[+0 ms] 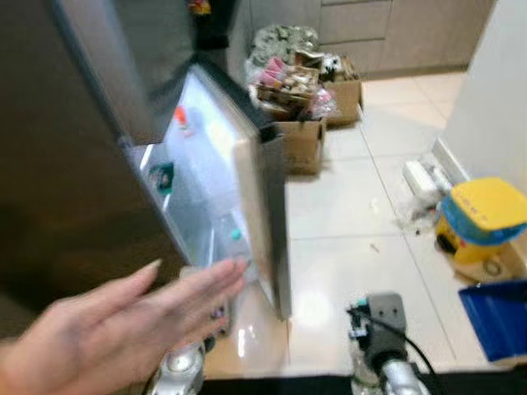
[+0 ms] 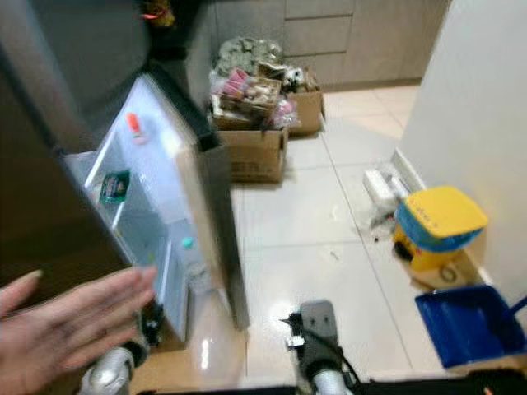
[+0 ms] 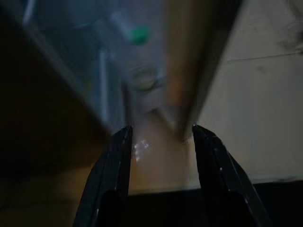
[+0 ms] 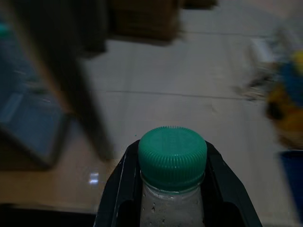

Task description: Restocking fridge

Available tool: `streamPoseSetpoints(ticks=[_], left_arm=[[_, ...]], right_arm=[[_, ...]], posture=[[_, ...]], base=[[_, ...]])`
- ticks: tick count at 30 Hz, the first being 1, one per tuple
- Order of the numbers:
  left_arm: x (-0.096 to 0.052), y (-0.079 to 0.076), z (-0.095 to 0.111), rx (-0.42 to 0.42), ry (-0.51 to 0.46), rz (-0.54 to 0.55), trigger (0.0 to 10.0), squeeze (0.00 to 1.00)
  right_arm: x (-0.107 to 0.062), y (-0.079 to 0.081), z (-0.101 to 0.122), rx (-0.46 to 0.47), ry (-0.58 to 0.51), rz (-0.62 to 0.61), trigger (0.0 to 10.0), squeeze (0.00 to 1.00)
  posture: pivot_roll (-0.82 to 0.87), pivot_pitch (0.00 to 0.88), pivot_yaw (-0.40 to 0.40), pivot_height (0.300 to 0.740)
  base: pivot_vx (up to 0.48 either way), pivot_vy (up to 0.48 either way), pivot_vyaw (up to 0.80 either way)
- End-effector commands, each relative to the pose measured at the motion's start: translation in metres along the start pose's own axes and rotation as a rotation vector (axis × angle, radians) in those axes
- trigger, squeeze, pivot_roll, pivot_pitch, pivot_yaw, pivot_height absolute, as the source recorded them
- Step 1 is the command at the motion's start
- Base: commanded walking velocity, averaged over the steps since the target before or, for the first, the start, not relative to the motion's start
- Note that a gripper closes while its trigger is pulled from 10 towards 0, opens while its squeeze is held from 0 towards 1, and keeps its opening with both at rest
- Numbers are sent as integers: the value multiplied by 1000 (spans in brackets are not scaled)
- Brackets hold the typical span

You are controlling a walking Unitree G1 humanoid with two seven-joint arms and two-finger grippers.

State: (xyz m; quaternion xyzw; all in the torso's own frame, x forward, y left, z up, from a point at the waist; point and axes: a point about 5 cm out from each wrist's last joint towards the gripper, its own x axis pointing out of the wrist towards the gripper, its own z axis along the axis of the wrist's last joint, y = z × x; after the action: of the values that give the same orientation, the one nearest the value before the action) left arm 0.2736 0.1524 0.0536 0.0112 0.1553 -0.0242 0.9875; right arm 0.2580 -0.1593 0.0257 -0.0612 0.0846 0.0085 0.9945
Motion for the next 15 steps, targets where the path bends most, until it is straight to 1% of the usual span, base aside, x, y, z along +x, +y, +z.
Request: streamPoseSetpoints(ticks=[1, 6, 15], left_arm=[[-3, 7, -11, 9, 47, 27, 10000, 0], [-2, 8, -12, 9, 53, 37, 10000, 0], [0, 13, -11, 5, 59, 75, 10000, 0]], right_arm=[[-2, 8, -3, 16, 10, 18, 10000, 0], [-3, 9, -3, 17, 11, 18, 10000, 0], [-3, 9, -3, 17, 15, 16, 10000, 0]], posture=[[-147, 181, 60, 707], [-146, 183, 60, 707], [-146, 184, 63, 707]], base=[[0, -386, 0], [0, -367, 0], [0, 0, 0]])
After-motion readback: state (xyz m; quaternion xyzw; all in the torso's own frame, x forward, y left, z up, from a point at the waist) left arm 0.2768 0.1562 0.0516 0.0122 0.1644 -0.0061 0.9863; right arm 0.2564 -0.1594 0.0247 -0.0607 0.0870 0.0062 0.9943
